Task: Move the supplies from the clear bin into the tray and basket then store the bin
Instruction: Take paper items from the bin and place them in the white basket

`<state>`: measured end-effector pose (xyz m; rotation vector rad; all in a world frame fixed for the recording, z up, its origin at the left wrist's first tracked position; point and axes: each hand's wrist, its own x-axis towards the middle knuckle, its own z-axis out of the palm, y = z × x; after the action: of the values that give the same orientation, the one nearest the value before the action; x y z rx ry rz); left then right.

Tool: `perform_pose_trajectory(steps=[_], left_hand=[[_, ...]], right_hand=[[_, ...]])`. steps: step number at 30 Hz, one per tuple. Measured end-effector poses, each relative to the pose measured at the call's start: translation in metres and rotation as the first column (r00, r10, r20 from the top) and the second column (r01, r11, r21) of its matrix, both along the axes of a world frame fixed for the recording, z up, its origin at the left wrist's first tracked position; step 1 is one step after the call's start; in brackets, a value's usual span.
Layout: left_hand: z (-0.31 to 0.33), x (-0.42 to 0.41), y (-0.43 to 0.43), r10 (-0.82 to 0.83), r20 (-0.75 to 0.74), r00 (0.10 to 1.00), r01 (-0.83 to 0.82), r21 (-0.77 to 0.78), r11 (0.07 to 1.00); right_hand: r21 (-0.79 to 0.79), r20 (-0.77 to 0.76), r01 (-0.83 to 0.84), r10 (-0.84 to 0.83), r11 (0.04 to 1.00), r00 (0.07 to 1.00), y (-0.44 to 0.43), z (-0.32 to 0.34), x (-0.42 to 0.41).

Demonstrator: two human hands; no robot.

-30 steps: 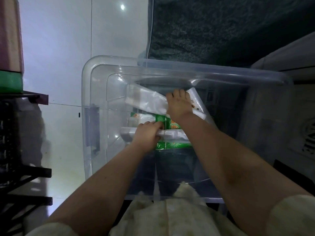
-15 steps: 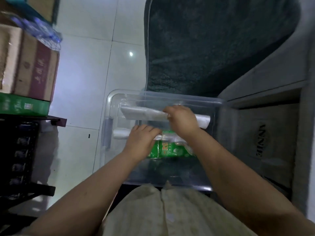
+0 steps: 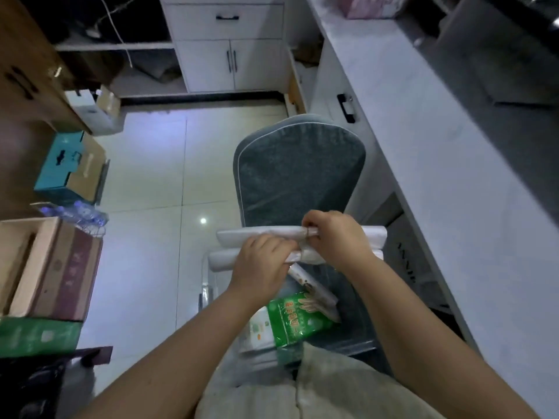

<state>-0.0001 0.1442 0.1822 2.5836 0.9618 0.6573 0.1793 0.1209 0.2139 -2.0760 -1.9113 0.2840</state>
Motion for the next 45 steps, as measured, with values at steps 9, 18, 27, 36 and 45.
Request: perform_pose_trajectory(steps=[9, 18, 27, 36, 45], left_hand=[[0.035, 0.016, -0.035, -0.385, 0.123, 0.915, 0.356, 0.204, 0.912], [0.077, 0.089, -0.153, -0.708, 0.118, 0.697, 0.609, 0.424, 0.67], [0.131, 0.159, -0.349, -0.948, 0.032, 0.315, 0.862, 0.409, 0.3], [0.17, 0.206, -0.578, -0.984, 0.111, 0.139, 0.907, 0.385, 0.171], [0.16, 0.255, -0.709, -0.795, 0.346, 0.498, 0.847, -0.388, 0.362]], right_hand=[[-0.038, -0.081, 0.414, -0.416, 0.909, 0.906, -0.116, 0.047, -0.014], [0.046, -0.094, 0.726, -0.72, 0.687, 0.687, -0.297, 0.092, -0.014], [0.161, -0.09, 0.867, -0.868, 0.472, 0.489, -0.509, 0.148, -0.015], [0.611, 0.247, 0.74, -0.956, 0.28, 0.158, -0.743, 0.18, -0.024], [0.316, -0.544, 0.916, -0.838, -0.247, -0.039, -0.861, 0.119, -0.014]])
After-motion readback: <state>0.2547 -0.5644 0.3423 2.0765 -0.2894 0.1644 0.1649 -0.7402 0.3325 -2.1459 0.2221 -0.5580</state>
